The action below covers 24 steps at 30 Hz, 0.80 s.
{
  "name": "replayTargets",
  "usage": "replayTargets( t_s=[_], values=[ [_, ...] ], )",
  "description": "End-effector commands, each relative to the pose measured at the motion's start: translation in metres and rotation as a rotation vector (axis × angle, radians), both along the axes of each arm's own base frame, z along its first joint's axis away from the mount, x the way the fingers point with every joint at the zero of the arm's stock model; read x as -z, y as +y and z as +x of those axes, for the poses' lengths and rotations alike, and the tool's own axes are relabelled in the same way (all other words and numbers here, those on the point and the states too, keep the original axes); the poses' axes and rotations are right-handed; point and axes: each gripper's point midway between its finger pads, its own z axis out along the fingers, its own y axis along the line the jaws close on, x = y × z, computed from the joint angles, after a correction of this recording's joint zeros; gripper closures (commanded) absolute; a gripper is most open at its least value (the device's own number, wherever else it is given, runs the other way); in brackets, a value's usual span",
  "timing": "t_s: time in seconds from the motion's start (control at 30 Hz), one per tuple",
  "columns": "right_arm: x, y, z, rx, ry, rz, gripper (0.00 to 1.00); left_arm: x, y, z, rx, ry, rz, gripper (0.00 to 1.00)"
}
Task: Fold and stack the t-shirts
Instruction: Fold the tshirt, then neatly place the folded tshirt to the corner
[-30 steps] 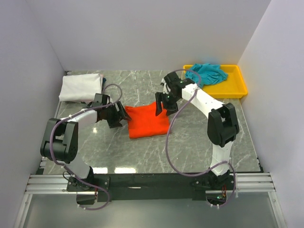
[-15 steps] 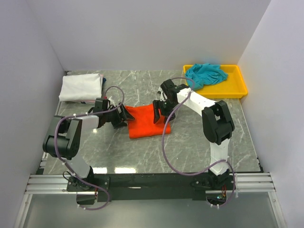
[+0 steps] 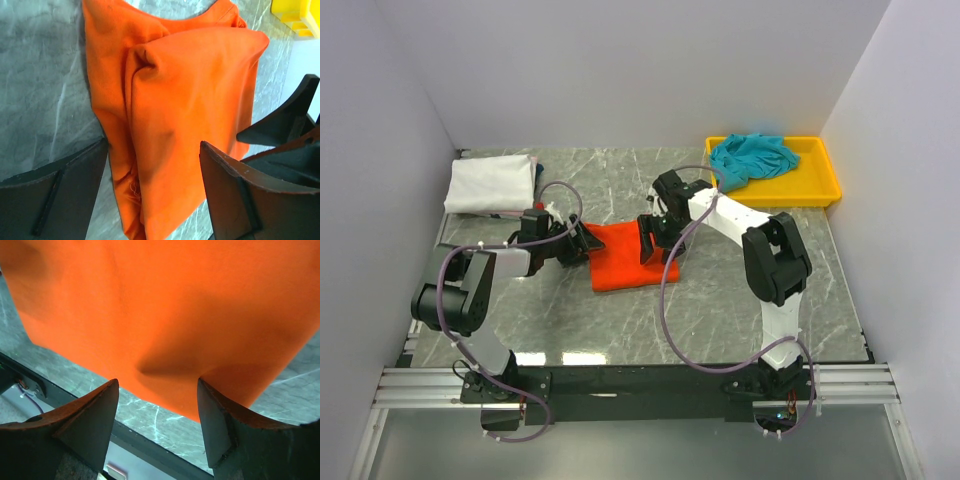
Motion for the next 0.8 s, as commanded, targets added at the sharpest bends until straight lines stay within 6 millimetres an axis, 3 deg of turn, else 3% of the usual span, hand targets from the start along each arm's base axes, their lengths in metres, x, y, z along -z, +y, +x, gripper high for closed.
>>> replayTargets(
  t_s=[0.0,0.4,0.5,0.53,0.6,0.63,0.73,0.77],
  values=[
    [-0.010,0.008,-0.003,-0.018,-0.023,0.024,0.30,0.030,0.012,-0.007,-0.054,0.058,0.087,0.18],
    [0.008,0.008,-0.008,-0.033,0.009,-0.011,0.30,0.056,-0.020,-0.024,0.023,0.137,0.117,0.22],
    [0.010,0.007,-0.007,-0.033,0.012,-0.012,0.30,0.060,-0.025,-0.025,0.033,0.156,0.142,0.30],
    [0.010,0.007,-0.009,-0.034,0.016,-0.014,0.30,0.064,-0.022,-0.025,0.031,0.164,0.167,0.34],
    [0.010,0.007,-0.008,-0.035,0.011,-0.017,0.30,0.067,-0.016,-0.023,0.019,0.192,0.217,0.56],
    [0.009,0.006,-0.007,-0.034,0.007,-0.018,0.30,0.068,-0.011,-0.019,0.004,0.189,0.254,0.73],
    [0.003,0.005,-0.005,-0.038,-0.009,-0.024,0.30,0.061,0.000,-0.013,-0.007,0.199,0.337,0.97],
    [0.001,0.005,-0.004,-0.038,-0.013,-0.027,0.30,0.058,0.008,-0.010,-0.024,0.215,0.391,1.00]
  ],
)
